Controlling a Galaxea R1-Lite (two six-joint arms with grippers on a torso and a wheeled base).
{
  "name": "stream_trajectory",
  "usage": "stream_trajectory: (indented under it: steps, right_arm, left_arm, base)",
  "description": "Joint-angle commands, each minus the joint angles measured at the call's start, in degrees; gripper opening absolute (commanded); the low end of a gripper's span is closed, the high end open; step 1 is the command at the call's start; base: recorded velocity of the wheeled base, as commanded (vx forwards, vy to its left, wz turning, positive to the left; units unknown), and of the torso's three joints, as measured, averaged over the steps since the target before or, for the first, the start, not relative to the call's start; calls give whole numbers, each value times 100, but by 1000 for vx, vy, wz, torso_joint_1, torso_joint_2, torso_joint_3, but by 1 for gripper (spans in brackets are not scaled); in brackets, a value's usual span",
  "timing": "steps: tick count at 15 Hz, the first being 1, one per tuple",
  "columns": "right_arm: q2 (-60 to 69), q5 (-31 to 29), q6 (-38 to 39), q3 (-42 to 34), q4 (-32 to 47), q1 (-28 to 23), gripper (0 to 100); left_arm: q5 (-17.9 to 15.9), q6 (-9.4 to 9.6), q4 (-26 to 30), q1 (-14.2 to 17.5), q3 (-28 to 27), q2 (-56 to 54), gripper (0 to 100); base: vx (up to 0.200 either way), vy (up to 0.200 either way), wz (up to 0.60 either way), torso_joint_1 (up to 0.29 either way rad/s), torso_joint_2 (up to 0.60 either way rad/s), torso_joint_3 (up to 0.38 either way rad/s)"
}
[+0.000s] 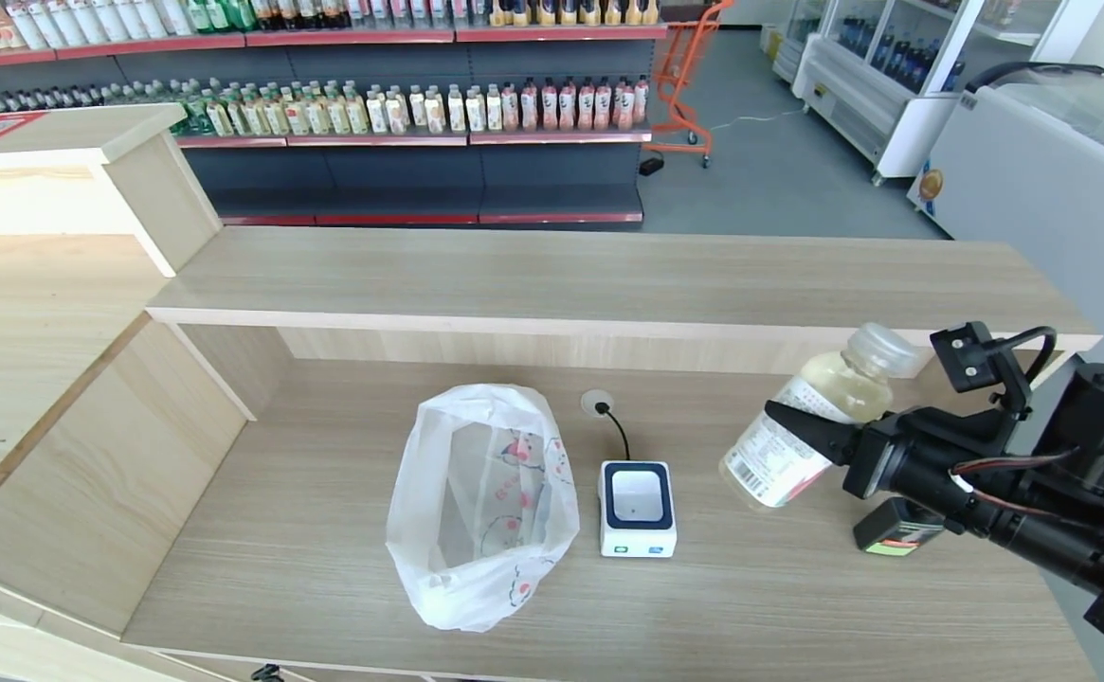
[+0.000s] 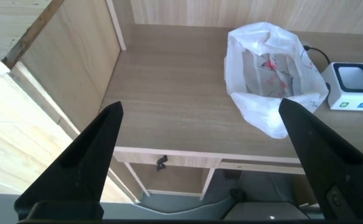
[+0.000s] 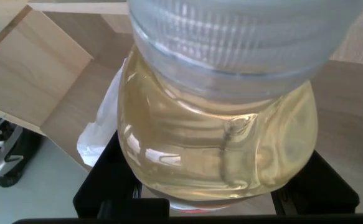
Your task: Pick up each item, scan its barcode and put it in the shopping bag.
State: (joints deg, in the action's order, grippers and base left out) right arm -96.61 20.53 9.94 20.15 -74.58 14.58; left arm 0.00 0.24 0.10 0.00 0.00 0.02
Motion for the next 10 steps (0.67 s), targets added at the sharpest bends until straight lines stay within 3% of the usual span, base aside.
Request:
stream_trajectory:
  steps: [1,6,9,10]
  right_arm:
    - [-7,-5,0,-2,5,27,0]
    - [-16,-5,0,-29,5,54,0]
    - [-16,-5,0,-82,5,54,0]
    - [-16,-5,0,-90,5,54,0]
  left_arm:
    - [0,2,-1,0,0,-2,100]
    - [0,20,-1,0,0,-2,100]
    - [0,11,-1,0,0,-2,100]
    - [0,-7,-1,0,0,-2,100]
  base:
    - [0,0,0,0,0,0]
    - [-200,0,0,4,5,0]
    - [0,0,0,0,0,0]
    - [0,200,0,-2,2,7]
